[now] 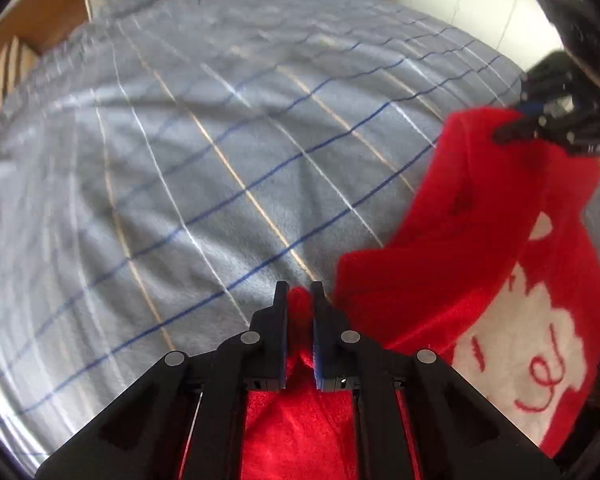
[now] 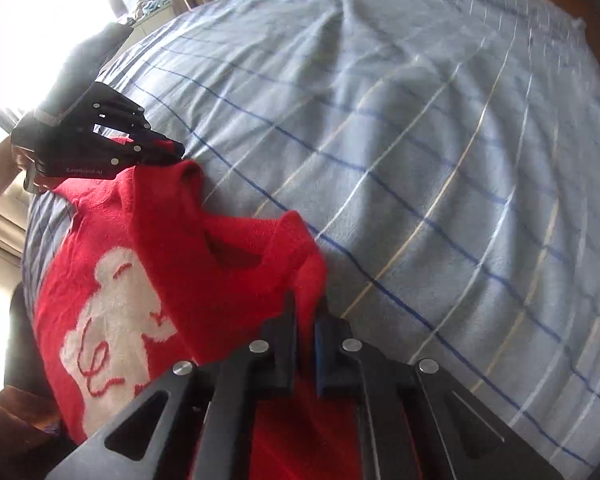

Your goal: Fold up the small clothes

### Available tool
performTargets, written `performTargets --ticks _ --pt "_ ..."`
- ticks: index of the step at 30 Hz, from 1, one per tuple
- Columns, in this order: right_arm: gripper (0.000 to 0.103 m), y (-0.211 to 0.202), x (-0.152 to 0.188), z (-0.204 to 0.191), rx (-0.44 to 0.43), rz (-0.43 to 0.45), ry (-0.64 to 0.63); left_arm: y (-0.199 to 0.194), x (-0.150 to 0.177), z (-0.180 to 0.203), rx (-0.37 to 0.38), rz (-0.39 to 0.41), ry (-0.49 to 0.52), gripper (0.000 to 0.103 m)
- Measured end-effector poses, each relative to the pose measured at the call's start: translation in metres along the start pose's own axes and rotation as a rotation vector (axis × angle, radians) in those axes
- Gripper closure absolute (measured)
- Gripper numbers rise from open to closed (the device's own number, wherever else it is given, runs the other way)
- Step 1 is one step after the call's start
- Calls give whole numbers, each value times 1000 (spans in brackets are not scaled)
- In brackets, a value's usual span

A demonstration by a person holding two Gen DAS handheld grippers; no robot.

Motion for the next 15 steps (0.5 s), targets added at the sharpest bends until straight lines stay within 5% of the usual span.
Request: performTargets --ticks 3,5,8,9,10,11,13,15 --pt "97 -47 -6 -6 255 196 -64 -20 -4 -17 -161 158 -94 95" --pt "96 -46 -12 1 287 247 -14 -5 -6 -29 -197 141 -174 94" --pt "88 15 -15 22 292 108 102 35 -5 -45 -380 18 -258 91" --pt "76 36 -12 29 288 35 152 41 -1 -53 -419 -19 -291 88" --pt "74 44 -3 33 286 13 197 36 3 -55 -428 -8 -320 85" --pt "72 38 2 35 272 45 225 22 12 -60 -415 25 -347 78" --pt "52 8 12 36 288 116 253 -7 29 -67 -377 100 -407 52" --pt "47 -28 31 31 321 168 246 -37 58 -67 -336 164 -468 30"
Point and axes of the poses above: each gripper's, at about its wrist camera, not at the fingertips, and y roughly the way its jaws point, z to its right, x to its underside, the point moved 5 cm from there along y, roughly the way its jaws point, and after that the axes turned 4 degrees about -z, right-handed, at the moved point
